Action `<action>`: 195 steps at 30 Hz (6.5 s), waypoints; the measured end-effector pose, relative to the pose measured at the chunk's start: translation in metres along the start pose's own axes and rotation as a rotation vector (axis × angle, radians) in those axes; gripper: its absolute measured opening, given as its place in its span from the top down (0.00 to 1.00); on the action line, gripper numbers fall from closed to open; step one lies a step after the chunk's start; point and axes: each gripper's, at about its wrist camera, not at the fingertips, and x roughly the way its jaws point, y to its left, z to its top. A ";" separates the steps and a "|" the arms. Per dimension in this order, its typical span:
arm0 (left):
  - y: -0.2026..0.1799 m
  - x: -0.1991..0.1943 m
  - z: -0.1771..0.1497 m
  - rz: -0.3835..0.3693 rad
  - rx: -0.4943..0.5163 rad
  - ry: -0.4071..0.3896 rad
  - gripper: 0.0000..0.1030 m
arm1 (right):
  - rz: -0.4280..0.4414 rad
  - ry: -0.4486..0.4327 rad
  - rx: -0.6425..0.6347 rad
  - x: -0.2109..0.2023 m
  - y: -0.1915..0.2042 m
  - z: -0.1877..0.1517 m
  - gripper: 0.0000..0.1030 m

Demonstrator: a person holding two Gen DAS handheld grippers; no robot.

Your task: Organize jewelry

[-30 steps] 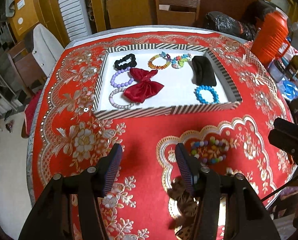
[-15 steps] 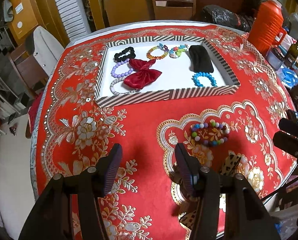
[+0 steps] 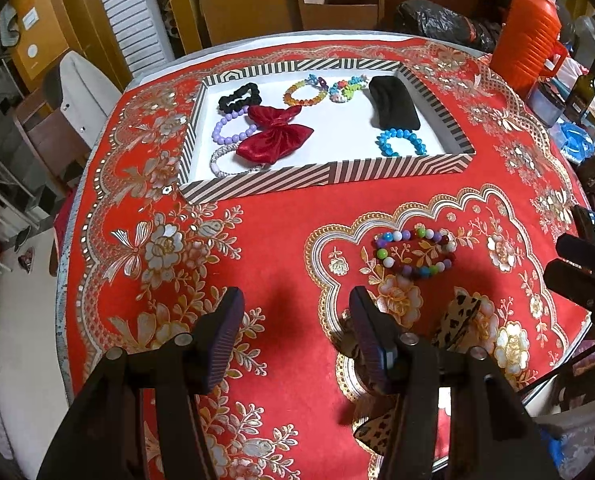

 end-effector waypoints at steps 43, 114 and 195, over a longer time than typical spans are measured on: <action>-0.001 0.009 -0.008 -0.027 -0.012 0.053 0.61 | -0.002 0.036 0.007 0.016 -0.011 0.001 0.47; 0.004 0.024 0.145 -0.313 -0.062 -0.015 1.00 | -0.053 -0.095 -0.211 0.019 -0.027 0.150 0.91; 0.018 -0.030 0.111 0.047 -0.139 -0.214 0.88 | -0.090 -0.189 -0.007 0.020 0.013 0.122 0.34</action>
